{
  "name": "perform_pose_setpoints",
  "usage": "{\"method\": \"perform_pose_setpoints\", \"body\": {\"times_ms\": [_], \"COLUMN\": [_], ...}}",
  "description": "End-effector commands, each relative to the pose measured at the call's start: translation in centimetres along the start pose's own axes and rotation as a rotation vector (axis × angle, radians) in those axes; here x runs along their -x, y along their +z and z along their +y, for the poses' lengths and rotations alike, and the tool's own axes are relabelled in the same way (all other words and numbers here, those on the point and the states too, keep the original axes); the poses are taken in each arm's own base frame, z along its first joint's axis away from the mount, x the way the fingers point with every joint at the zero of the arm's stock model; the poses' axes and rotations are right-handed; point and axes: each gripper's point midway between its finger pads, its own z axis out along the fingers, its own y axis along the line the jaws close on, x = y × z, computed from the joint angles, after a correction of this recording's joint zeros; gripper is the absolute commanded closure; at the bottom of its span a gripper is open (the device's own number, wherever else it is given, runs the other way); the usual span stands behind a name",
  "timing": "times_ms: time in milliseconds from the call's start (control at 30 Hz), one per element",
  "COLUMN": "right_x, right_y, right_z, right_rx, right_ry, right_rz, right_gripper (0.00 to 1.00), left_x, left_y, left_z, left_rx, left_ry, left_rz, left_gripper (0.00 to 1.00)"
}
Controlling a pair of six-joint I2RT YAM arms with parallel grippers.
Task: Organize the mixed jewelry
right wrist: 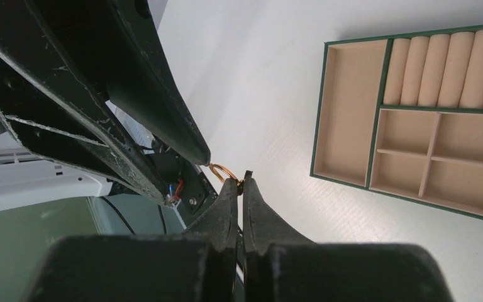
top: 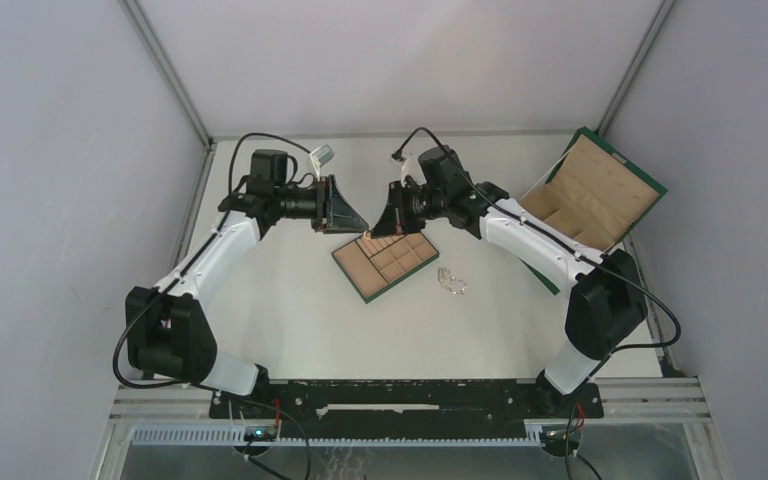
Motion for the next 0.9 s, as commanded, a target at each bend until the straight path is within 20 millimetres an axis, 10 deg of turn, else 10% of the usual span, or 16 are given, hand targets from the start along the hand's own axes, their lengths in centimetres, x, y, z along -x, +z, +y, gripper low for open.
{"method": "perform_pose_setpoints", "body": {"times_ms": [0, 433, 867], "right_x": [1.89, 2.11, 2.01], "right_y": [-1.86, -2.12, -2.06], "right_z": [2.56, 3.35, 3.53], "right_rx": [0.068, 0.111, 0.134], "right_ry": [-0.045, -0.042, -0.024], "right_rz": [-0.081, -0.083, -0.077], "right_gripper": [1.00, 1.00, 0.96], "left_x": [-0.11, -0.63, -0.67], "left_y": [-0.17, -0.09, -0.20], "left_z": [-0.69, -0.25, -0.73], "left_rx": [-0.022, -0.014, -0.029], "left_ry": [0.062, 0.056, 0.052], "left_rz": [-0.005, 0.010, 0.014], "left_gripper": [0.62, 0.63, 1.00]}}
